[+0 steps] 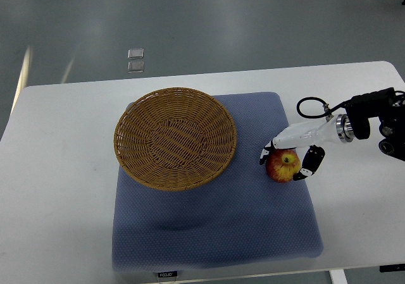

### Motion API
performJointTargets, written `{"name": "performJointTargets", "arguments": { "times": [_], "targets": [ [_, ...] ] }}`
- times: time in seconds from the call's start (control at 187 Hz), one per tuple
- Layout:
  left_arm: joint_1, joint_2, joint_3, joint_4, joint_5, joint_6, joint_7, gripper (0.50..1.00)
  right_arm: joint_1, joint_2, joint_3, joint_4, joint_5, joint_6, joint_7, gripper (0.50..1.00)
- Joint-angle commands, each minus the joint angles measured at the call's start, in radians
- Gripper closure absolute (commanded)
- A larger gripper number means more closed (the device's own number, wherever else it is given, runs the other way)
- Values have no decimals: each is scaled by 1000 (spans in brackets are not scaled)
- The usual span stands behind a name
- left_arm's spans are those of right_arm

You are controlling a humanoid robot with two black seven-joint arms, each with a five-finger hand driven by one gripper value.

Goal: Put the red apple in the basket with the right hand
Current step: 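Close the right hand fingers around the red apple, then lift the apple and carry it over the wicker basket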

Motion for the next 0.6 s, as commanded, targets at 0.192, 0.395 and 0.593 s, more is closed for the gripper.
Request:
{"name": "performJointTargets", "arguments": {
  "times": [0.192, 0.395, 0.593],
  "targets": [
    [-1, 0, 0, -1, 0, 0, 0, 500, 0, 6, -6, 0, 0, 0, 0, 836],
    [-1, 0, 0, -1, 0, 0, 0, 500, 8, 4, -6, 0, -3, 0, 0, 846],
    [-1, 0, 0, -1, 0, 0, 0, 500, 57, -5, -6, -3, -3, 2, 0, 844]
  ]
}}
